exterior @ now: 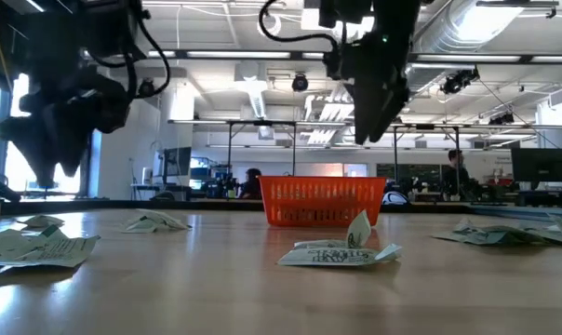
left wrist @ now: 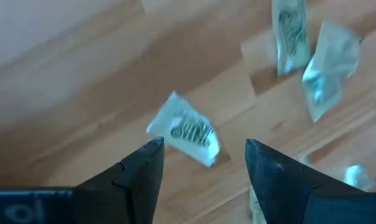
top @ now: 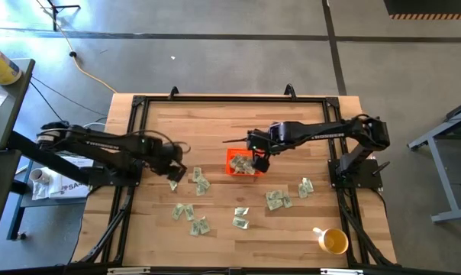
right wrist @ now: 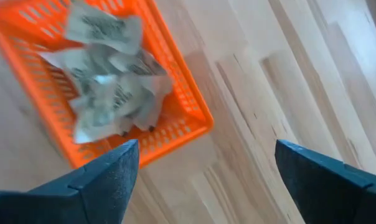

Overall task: Pick and place Stevia / Truvia into bins
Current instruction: Put the light green stevia packet into the orange basket

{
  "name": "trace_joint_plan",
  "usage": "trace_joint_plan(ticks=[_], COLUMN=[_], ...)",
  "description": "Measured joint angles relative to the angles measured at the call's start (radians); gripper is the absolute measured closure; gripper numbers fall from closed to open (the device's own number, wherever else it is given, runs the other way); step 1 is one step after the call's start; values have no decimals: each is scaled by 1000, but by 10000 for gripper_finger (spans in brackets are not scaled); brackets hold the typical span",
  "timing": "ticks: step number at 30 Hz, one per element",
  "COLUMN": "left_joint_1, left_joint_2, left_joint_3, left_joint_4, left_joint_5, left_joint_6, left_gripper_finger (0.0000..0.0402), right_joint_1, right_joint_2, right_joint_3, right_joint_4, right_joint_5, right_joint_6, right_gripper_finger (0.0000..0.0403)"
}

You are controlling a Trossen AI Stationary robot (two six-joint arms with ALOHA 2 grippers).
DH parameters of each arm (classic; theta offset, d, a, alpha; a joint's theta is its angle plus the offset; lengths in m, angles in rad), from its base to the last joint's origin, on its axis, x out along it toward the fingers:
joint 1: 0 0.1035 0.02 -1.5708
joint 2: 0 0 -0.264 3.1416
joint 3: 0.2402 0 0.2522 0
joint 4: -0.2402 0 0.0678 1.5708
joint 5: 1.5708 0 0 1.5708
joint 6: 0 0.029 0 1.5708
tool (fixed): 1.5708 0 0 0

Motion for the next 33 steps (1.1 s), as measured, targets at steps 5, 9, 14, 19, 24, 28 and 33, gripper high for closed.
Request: trace_joint_plan(ticks=[5,9,14,19,24,28,33], left_joint_1=[-157,-216,-241,-253,-251,-251,-202], left_joint_2=[45,101,214,324,342,340,346], left_joint_3=[0,0,1,10,11,11,28], left_joint_4=[-47,46,124,95,70,48,27], left_joint_5=[-78,-167,-172,-125,-163,-216,-326], left_joint_6=[-249,-465,-540,-543,-499,-446,-286], left_gripper_finger=[131,116,113,134,188,255,342], right_joint_1=[-1,-21,-52,-80,-93,-95,-92], right_joint_2=[0,0,0,0,0,0,-31], right_joint_3=[-66,-119,-148,-148,-148,-148,-148], right_joint_4=[27,78,116,129,129,128,154], right_joint_5=[39,45,42,46,44,54,120], right_joint_6=[-11,-27,-65,-101,-139,-163,-166], right_gripper_finger=[40,40,40,41,41,41,48])
